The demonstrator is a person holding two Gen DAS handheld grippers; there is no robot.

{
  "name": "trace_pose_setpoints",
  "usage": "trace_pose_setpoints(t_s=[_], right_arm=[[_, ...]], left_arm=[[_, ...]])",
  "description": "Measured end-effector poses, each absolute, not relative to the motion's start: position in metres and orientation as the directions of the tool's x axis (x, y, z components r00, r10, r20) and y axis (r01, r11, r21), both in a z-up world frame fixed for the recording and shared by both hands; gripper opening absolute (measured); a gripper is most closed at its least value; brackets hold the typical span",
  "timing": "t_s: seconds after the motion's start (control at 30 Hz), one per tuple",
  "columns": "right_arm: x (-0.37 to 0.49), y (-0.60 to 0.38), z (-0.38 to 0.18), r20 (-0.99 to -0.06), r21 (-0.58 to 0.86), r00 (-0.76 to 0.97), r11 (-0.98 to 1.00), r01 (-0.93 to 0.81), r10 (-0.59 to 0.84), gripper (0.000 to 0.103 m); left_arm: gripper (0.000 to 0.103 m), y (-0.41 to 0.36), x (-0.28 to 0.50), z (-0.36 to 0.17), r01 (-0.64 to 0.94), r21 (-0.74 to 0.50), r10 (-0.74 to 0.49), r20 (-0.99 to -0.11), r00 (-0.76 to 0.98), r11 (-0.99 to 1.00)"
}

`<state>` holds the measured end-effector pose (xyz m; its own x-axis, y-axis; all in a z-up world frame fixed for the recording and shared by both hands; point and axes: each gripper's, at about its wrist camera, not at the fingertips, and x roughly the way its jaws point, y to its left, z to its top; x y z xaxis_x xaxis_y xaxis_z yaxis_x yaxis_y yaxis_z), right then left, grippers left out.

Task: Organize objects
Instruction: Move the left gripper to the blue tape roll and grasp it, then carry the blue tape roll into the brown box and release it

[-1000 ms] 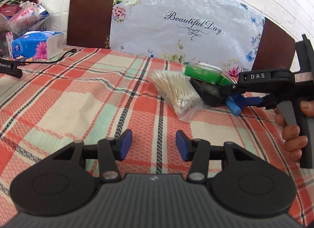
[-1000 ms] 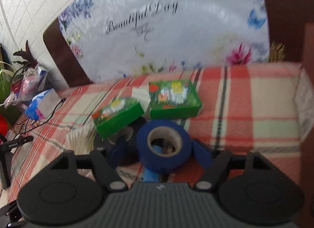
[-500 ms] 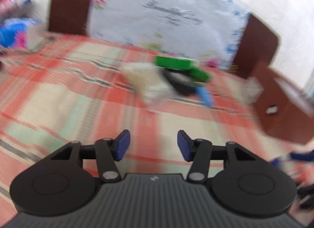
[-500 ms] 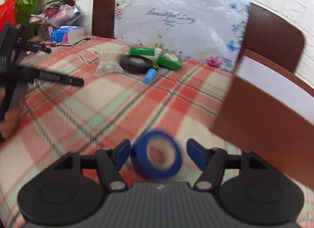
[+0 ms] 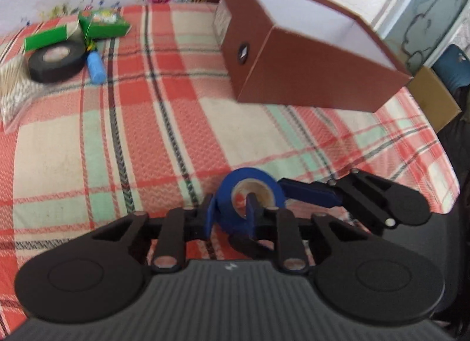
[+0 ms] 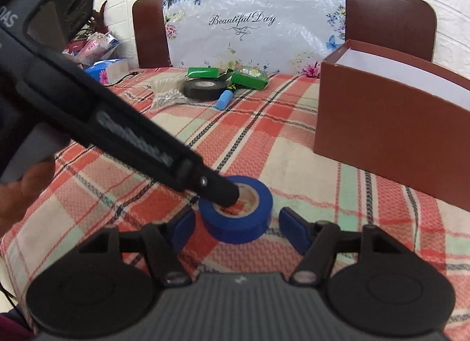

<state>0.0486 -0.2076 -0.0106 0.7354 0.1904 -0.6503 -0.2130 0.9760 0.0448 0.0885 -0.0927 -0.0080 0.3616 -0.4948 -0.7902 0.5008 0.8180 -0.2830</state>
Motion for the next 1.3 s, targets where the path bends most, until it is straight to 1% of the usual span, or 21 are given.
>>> trace_pose_setpoints(t_s=[0.07, 0.17, 0.27, 0.37, 0.47, 0.53, 0.67, 0.73, 0.83, 0.9, 0.93, 1.03, 1.2, 1.3], right_arm=[[0.053, -0.208, -0.016, -0.656, 0.061, 0.727, 0.974, -0.217, 0.203, 0.060], [0.048, -0.205, -0.012, -0.632, 0.020, 0.753, 0.975, -0.221, 0.183, 0.060], [0.037, -0.212, 0.014, -0.538, -0.089, 0.835, 0.977, -0.193, 0.116, 0.060], [0.042, -0.246, 0.047, -0.443, -0.117, 0.895, 0.987, -0.112, 0.050, 0.060], [0.060, -0.290, 0.071, -0.386, -0.149, 0.921, 0.989, -0.005, -0.054, 0.060], [0.079, -0.322, 0.078, -0.387, -0.144, 0.916, 0.988, 0.054, -0.107, 0.059], [0.121, -0.383, 0.069, -0.466, -0.053, 0.876, 0.992, 0.112, -0.124, 0.059], [0.137, -0.400, 0.059, -0.503, -0.035, 0.855, 0.992, 0.125, -0.126, 0.059], [0.156, -0.410, 0.042, -0.553, -0.052, 0.823, 0.991, 0.124, -0.132, 0.060], [0.159, -0.413, 0.034, -0.563, -0.042, 0.818, 0.992, 0.117, -0.120, 0.064], [0.156, -0.414, 0.033, -0.551, -0.027, 0.826, 0.992, 0.126, -0.120, 0.064], [0.138, -0.412, 0.037, -0.507, 0.008, 0.852, 0.988, 0.157, -0.131, 0.061], [0.089, -0.397, 0.049, -0.413, 0.076, 0.898, 0.976, 0.203, -0.154, 0.061], [0.071, -0.385, 0.055, -0.379, 0.128, 0.913, 0.969, 0.211, -0.149, 0.062]], left_arm=[[0.024, -0.091, 0.092, -0.012, 0.471, -0.302, -0.494, -0.790, 0.364, 0.829], [0.023, -0.100, 0.090, 0.009, 0.486, -0.279, -0.489, -0.785, 0.382, 0.828], [0.023, -0.123, 0.091, 0.052, 0.550, -0.255, -0.533, -0.728, 0.431, 0.795], [0.023, -0.161, 0.103, 0.090, 0.614, -0.234, -0.587, -0.661, 0.467, 0.754], [0.023, -0.213, 0.122, 0.111, 0.679, -0.221, -0.639, -0.617, 0.459, 0.700], [0.023, -0.247, 0.138, 0.113, 0.702, -0.207, -0.652, -0.607, 0.454, 0.682], [0.023, -0.296, 0.169, 0.094, 0.705, -0.244, -0.662, -0.629, 0.408, 0.666], [0.023, -0.306, 0.178, 0.082, 0.688, -0.272, -0.660, -0.640, 0.392, 0.673], [0.023, -0.314, 0.188, 0.064, 0.662, -0.299, -0.646, -0.668, 0.369, 0.687], [0.024, -0.310, 0.188, 0.061, 0.645, -0.282, -0.625, -0.674, 0.394, 0.710], [0.024, -0.305, 0.189, 0.061, 0.639, -0.279, -0.621, -0.673, 0.402, 0.716], [0.025, -0.286, 0.185, 0.072, 0.626, -0.293, -0.632, -0.648, 0.426, 0.723], [0.026, -0.253, 0.156, 0.090, 0.628, -0.204, -0.599, -0.609, 0.519, 0.751], [0.028, -0.230, 0.138, 0.092, 0.611, -0.167, -0.567, -0.612, 0.552, 0.774]])
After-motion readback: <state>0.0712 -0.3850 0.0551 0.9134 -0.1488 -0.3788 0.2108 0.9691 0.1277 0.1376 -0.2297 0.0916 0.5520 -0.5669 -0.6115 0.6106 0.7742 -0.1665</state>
